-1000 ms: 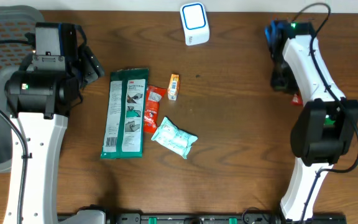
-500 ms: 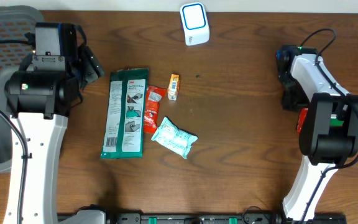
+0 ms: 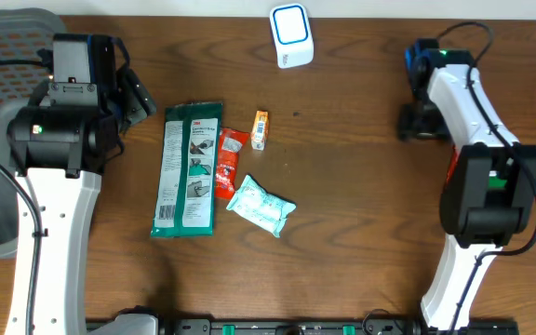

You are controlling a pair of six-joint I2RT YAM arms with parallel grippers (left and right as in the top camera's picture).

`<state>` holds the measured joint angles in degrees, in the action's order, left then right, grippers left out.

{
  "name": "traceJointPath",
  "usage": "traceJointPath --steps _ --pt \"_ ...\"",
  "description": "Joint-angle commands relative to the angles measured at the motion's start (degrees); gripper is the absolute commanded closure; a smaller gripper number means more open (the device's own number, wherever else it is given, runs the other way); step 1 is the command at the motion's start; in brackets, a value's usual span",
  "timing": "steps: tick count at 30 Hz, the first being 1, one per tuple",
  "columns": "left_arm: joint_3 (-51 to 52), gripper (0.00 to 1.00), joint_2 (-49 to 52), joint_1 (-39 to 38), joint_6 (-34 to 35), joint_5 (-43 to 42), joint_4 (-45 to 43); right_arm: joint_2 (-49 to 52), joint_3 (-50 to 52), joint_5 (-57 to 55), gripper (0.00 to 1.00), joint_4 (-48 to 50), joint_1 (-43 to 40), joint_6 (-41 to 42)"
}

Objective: Scan the item barcode
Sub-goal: 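Carry the red stick to the right edge and set it down, then move the right gripper to the small orange box and grasp it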

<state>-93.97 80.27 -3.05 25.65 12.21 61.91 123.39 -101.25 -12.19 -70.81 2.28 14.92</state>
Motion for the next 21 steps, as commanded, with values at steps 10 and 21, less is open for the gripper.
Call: traceJointPath --steps 10,21 --pt "-0.9 0.13 0.2 0.2 -0.1 0.7 0.2 0.7 -0.7 35.5 0.34 12.6 15.4 -0.2" --pt "-0.9 0.13 0.2 0.2 -0.1 0.7 0.2 0.7 -0.7 14.5 0.21 25.9 29.8 16.5"
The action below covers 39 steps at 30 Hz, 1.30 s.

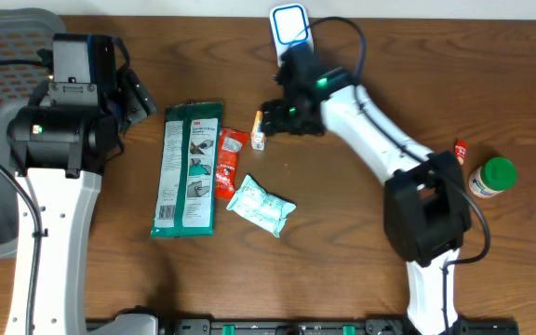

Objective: Scan the item barcode
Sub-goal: 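Move the right gripper to the small orange box and grasp it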

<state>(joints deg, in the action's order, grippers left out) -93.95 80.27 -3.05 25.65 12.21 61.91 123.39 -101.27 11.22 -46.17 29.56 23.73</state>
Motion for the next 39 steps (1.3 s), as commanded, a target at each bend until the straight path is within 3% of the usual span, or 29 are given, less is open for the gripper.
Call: traceJointPath --steps 1,6,17,20,25,31,34,39 --pt "-0.9 0.13 0.2 0.2 -0.1 0.7 0.2 0.7 -0.7 -11.0 0.21 1.9 3.5 9.2" --pt "-0.9 0.13 0.2 0.2 -0.1 0.7 0.2 1.3 -0.6 -17.6 0.14 3.5 6.0 14.2" --pt "-0.9 0.13 0.2 0.2 -0.1 0.7 0.2 5.3 -0.6 -16.6 0.25 8.0 7.0 14.2" --pt "-0.9 0.13 0.2 0.2 -0.1 0.7 0.2 6.0 -0.6 -15.7 0.35 9.4 7.1 14.2" --pt "-0.9 0.13 0.2 0.2 -0.1 0.7 0.2 6.0 -0.6 -15.3 0.64 9.6 7.1 14.1" --pt "-0.9 0.13 0.2 0.2 -0.1 0.7 0.2 6.0 -0.6 -15.2 0.81 9.2 7.1 13.9" --pt "-0.9 0.13 0.2 0.2 -0.1 0.7 0.2 5.7 -0.6 -15.2 0.95 9.0 7.1 10.8" --pt "-0.9 0.13 0.2 0.2 -0.1 0.7 0.2 2.0 -0.6 -17.2 0.92 5.8 6.4 5.6"
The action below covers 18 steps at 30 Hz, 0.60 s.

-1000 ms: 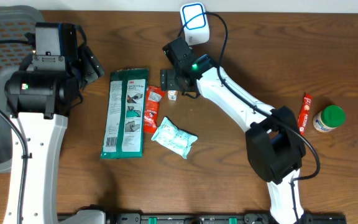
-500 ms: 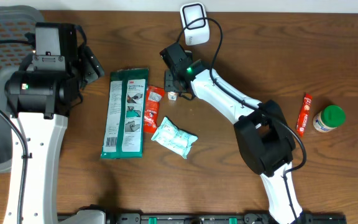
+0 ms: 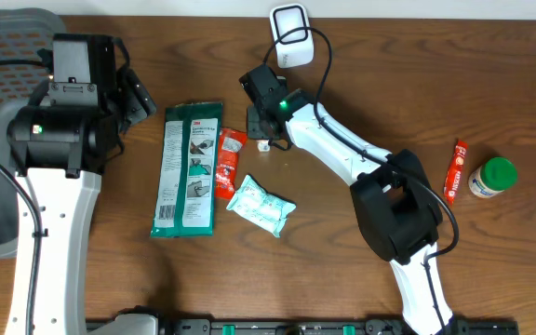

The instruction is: Scan the item barcode

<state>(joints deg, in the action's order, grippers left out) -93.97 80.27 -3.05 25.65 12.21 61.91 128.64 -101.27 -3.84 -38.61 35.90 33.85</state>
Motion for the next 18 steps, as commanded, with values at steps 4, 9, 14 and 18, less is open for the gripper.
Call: traceJointPath --steps 4,9,14,18 --pt "-0.9 0.13 0.2 0.2 -0.1 0.7 0.2 -8.7 -0.6 -9.2 0.91 -11.6 -1.2 -4.8" --pt "-0.9 0.13 0.2 0.2 -0.1 0.7 0.2 -12.4 -0.6 -18.1 0.91 -24.8 -2.9 -5.4" --pt "-0.9 0.13 0.2 0.2 -0.1 0.7 0.2 -12.0 0.1 -22.3 0.91 -33.9 -5.0 -5.4" --pt "-0.9 0.13 0.2 0.2 -0.1 0.7 0.2 -11.8 4.0 -23.4 0.9 -32.3 -6.7 -5.4"
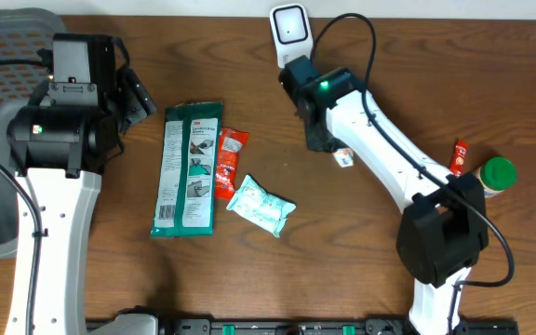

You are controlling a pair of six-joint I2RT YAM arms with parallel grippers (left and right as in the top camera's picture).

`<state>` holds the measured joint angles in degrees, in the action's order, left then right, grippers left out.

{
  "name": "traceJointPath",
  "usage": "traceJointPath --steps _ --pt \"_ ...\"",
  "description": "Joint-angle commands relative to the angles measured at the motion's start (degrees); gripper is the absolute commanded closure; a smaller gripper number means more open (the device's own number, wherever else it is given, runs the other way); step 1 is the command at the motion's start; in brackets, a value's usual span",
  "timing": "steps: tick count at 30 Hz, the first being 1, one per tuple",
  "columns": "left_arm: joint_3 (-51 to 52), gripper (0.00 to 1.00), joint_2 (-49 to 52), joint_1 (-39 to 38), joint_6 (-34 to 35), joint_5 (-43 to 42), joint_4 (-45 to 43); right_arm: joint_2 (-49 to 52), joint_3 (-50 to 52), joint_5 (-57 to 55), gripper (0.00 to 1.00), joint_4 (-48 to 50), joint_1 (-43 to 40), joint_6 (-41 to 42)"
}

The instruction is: Scan the item barcode

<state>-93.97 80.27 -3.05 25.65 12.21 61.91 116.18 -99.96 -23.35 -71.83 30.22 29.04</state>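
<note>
The small orange-and-white box (pixel 345 157) shows just under my right gripper (pixel 336 149), which is shut on it right of the table's middle. Only the box's white end peeks out below the fingers, and no barcode can be made out. The white barcode scanner (pixel 289 28) stands at the back edge, a short way up and left of the held box. My left gripper (pixel 136 97) rests at the far left beside the green package, with its jaws too dark to read.
A long green package (pixel 191 167), a red packet (pixel 227 163) and a pale teal pouch (pixel 261 207) lie left of centre. A red tube (pixel 457 158) and a green-lidded jar (pixel 491 177) sit at the right. A grey mesh chair is far left.
My right gripper was down over the small box beside the red packet. Now it is further right, near the scanner, with the box in it, and the box's old spot is bare.
My right arm was folded back at the far right with the small box lying by the red packet. Then it was stretched across to the box, then set down over it. Now it holds the box right of centre. The left arm never moved.
</note>
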Motion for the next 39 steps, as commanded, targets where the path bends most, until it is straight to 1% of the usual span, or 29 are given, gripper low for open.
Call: traceJointPath --steps 1,6,11,12,13,14,15,18,21,27,30,36,39 --pt "-0.9 0.13 0.2 0.2 -0.1 0.7 0.2 0.7 4.1 -4.3 0.9 2.0 -1.4 -0.6" --pt "-0.9 0.13 0.2 0.2 -0.1 0.7 0.2 0.7 12.9 -3.6 0.86 11.0 -2.5 -0.6" --pt "-0.9 0.13 0.2 0.2 -0.1 0.7 0.2 0.7 19.8 1.5 0.83 18.7 -2.4 -0.6" --pt "-0.9 0.13 0.2 0.2 -0.1 0.7 0.2 0.7 20.4 2.6 0.81 19.4 -2.4 -0.6" --pt "-0.9 0.13 0.2 0.2 -0.1 0.7 0.2 0.7 20.8 3.4 0.73 19.9 -2.4 -0.6" --pt "-0.9 0.13 0.2 0.2 -0.1 0.7 0.2 0.7 21.0 4.2 0.63 20.1 -2.4 -0.7" --pt "-0.9 0.13 0.2 0.2 -0.1 0.7 0.2 0.7 21.0 4.9 0.59 20.0 -2.4 -0.7" --pt "-0.9 0.13 0.2 0.2 -0.1 0.7 0.2 0.6 20.2 6.5 0.55 20.3 -2.4 -2.5" --pt "-0.9 0.13 0.2 0.2 -0.1 0.7 0.2 0.2 17.7 7.6 0.53 19.6 -2.6 -4.6" --pt "-0.9 0.13 0.2 0.2 -0.1 0.7 0.2 -1.9 10.9 19.6 0.52 15.3 -4.2 -10.1" --pt "-0.9 0.13 0.2 0.2 -0.1 0.7 0.2 -3.2 9.6 22.2 0.52 12.2 -5.8 -11.8" --pt "-0.9 0.13 0.2 0.2 -0.1 0.7 0.2 -6.4 9.6 35.1 0.51 7.1 -13.1 -18.8" --pt "-0.9 0.13 0.2 0.2 -0.1 0.7 0.2 -6.4 10.2 39.4 0.51 6.3 -17.5 -19.9"
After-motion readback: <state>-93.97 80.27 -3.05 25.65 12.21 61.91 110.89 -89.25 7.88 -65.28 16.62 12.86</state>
